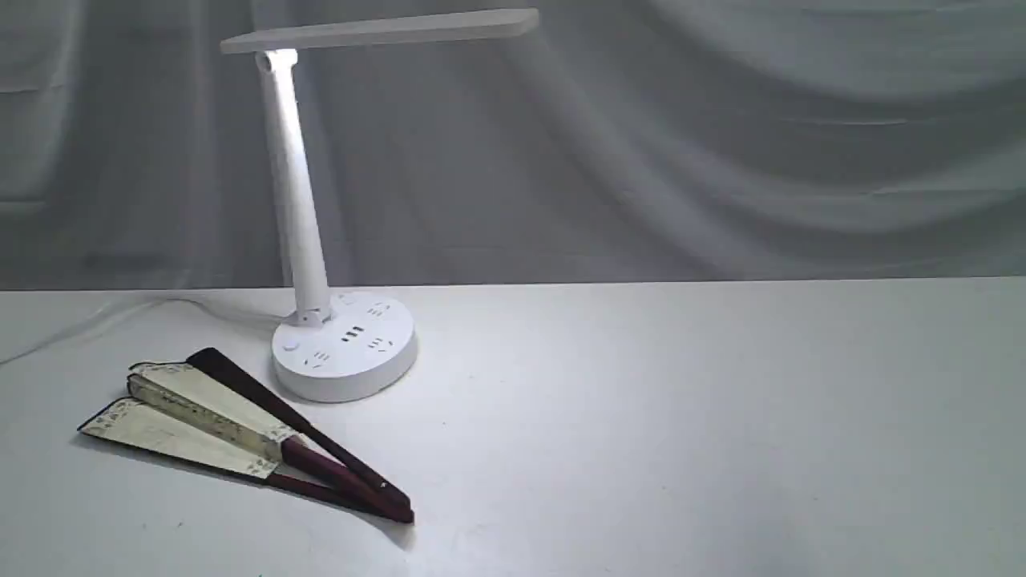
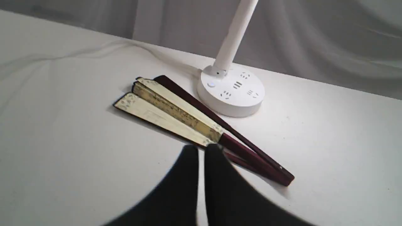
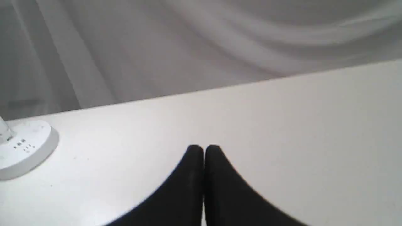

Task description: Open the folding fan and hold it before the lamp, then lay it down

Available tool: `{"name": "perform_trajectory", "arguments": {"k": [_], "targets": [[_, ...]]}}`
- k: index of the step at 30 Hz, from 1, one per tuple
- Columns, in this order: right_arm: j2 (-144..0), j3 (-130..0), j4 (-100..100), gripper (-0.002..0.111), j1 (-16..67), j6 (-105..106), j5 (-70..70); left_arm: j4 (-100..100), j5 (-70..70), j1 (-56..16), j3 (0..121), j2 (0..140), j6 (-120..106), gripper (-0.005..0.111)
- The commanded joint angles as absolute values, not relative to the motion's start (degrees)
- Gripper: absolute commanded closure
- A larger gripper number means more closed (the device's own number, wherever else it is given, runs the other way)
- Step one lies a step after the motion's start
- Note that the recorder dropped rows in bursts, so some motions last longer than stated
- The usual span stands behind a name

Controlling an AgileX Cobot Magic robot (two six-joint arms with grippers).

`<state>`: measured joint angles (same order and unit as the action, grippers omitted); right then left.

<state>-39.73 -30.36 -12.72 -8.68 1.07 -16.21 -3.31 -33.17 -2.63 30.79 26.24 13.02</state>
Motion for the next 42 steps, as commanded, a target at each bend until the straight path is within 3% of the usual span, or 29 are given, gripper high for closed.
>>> {"name": "perform_trajectory", "arguments": {"k": [1,3,9,13,20,25,32,42], "targets": [[-45.2,-30.8,-13.0,0.108,-8.5,1.7,-15.6,-6.1,-31.0,-2.5,31.0,31.6,13.1,0.103],[-47.9,-30.8,-13.6,0.106,-8.5,3.8,-15.4,-7.0,-30.5,-2.5,31.0,35.1,13.1,0.103],[-53.6,-30.8,-30.3,0.083,-8.4,19.8,-15.3,-7.0,-29.7,-2.5,31.0,44.6,10.9,0.103],[-56.6,-30.8,-42.4,0.074,-4.3,34.1,-15.3,-7.0,-29.2,-2.5,31.0,49.5,10.2,0.097],[-67.2,-38.3,-46.9,0.073,4.1,39.9,-19.7,-8.2,-27.1,-2.5,31.0,55.9,10.2,0.077],[-77.3,-47.6,-46.4,0.072,8.9,42.1,-24.5,-8.2,-27.1,-2.5,31.0,57.4,10.2,0.076],[-89.9,-58.1,-46.4,0.061,16.8,45.2,-25.0,-8.2,-27.0,-2.5,31.0,57.5,10.2,0.076],[-105.8,-73.1,-46.4,0.062,21.3,43.7,-30.7,-8.2,-27.1,-2.5,30.9,57.5,10.2,0.076]]}}
